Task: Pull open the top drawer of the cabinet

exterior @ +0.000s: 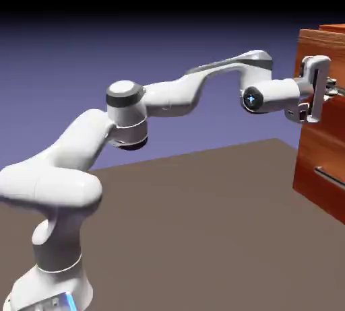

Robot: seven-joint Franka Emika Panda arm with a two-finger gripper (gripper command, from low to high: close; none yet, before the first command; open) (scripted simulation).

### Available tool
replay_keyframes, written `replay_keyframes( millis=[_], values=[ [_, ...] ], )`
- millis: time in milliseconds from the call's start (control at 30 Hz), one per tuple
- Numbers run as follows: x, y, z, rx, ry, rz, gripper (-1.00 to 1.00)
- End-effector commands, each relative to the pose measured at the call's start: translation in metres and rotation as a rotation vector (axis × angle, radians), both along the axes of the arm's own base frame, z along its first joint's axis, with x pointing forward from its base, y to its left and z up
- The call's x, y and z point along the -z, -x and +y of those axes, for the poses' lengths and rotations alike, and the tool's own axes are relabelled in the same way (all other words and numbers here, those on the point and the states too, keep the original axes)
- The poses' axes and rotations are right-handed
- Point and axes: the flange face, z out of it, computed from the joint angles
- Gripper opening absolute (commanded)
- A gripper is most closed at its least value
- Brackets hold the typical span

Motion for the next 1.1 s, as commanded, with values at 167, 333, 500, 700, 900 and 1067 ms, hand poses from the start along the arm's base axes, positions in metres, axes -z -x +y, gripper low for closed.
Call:
replay_keyframes(
  millis=[167, 333, 500, 700, 900, 1067],
  values=[
    [0.000, 0.044, 0.000, 0.000, 0.000, 0.001, -1.00],
    [-0.002, 0.084, -0.002, 0.003, -0.001, -0.005, -1.00],
    [-0.011, 0.082, -0.006, 0.009, -0.002, -0.024, -1.00],
    [-0.002, 0.077, -0.001, 0.001, 0.000, -0.003, -1.00],
    [0.000, 0.131, 0.000, 0.000, 0.000, 0.001, -1.00],
    [0.000, 0.154, 0.000, 0.000, 0.000, 0.001, 1.00]
  ],
)
